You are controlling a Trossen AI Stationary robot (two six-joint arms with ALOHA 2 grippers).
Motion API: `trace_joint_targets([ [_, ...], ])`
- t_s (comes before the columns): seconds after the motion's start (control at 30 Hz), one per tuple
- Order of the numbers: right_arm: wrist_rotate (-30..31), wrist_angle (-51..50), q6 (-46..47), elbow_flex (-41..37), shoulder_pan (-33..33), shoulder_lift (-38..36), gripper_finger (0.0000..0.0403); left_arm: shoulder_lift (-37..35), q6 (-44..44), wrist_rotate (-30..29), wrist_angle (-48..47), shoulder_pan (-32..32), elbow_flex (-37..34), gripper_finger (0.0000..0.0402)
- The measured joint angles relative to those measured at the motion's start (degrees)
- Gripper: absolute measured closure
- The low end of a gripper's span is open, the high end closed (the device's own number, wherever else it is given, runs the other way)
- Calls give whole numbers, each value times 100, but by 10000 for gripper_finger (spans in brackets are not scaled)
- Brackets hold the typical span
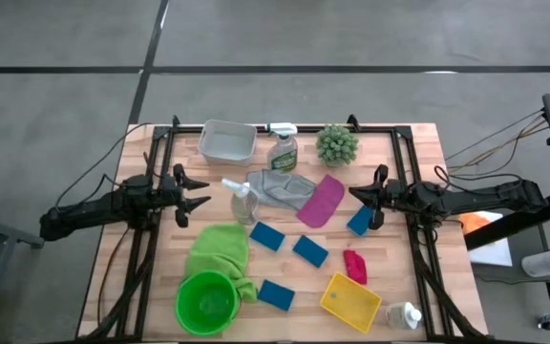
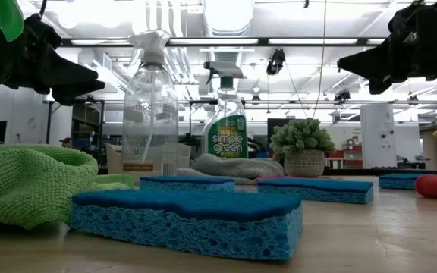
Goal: Pick & Place Kitchen Items
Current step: Put the gray microfiber cloth into the green basket
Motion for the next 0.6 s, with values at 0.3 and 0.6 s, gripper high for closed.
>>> trace_joint_targets([
  [0.3, 184, -129, 591, 387, -26, 761, 240, 0, 1, -2, 30, 0, -1, 195],
  [0.6, 471, -184, 78, 1511, -83, 2474, 95, -2, -2, 7, 97, 2, 26, 195],
])
